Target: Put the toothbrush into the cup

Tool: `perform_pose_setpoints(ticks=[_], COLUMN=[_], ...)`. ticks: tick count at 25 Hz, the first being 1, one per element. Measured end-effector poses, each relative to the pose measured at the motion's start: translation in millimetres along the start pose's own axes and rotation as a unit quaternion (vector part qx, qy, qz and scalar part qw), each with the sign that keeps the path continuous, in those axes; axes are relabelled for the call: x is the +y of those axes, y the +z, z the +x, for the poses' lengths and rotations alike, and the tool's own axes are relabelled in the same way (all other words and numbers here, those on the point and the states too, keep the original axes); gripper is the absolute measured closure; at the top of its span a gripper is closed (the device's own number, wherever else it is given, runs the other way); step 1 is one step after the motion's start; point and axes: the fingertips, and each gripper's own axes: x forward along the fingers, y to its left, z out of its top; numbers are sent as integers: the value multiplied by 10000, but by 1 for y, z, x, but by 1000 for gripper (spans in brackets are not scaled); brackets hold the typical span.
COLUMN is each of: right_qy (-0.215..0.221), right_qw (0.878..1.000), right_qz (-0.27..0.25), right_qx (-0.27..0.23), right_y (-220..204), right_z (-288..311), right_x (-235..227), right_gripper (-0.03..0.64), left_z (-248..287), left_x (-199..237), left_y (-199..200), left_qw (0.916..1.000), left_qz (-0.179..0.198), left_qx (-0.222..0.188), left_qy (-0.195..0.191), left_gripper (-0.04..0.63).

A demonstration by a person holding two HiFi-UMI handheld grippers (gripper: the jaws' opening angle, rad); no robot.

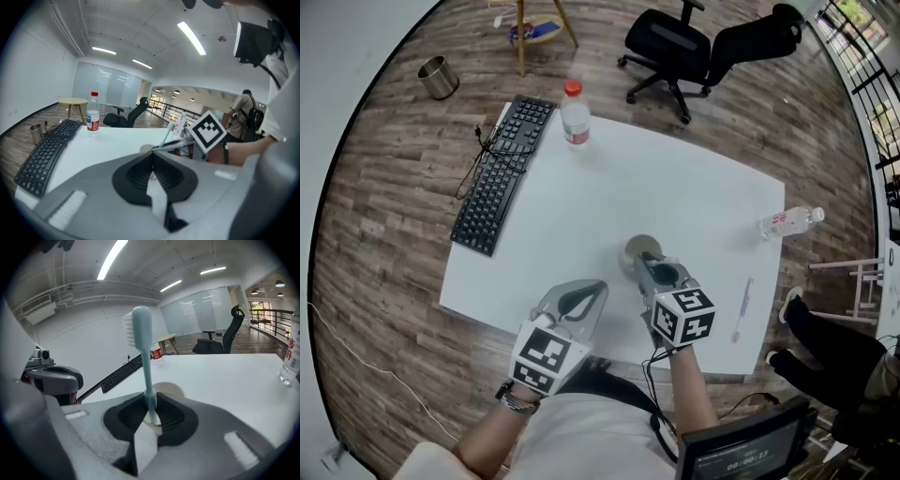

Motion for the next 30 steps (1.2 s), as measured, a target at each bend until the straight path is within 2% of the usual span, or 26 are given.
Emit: perform_pose_setpoints(ticks=[4,18,30], right_qy=[9,-44,-262], right_qw=[10000,10000,9996], right_qz=[16,29,58], right_qx=[-19,-32,-125], right_y=[2,2,2], right_z=[0,-2,-12], right_x=[0,-2,-11], right_gripper=[528,526,526], left_z=[0,1,5], left_x=[2,2,-5], left_y=[2,1,2], left_qw=[10000,10000,9998], left_qz=[8,16,145], left_qx=[-7,12,47], left_qy=[9,-25,-144], left_gripper=[586,588,588])
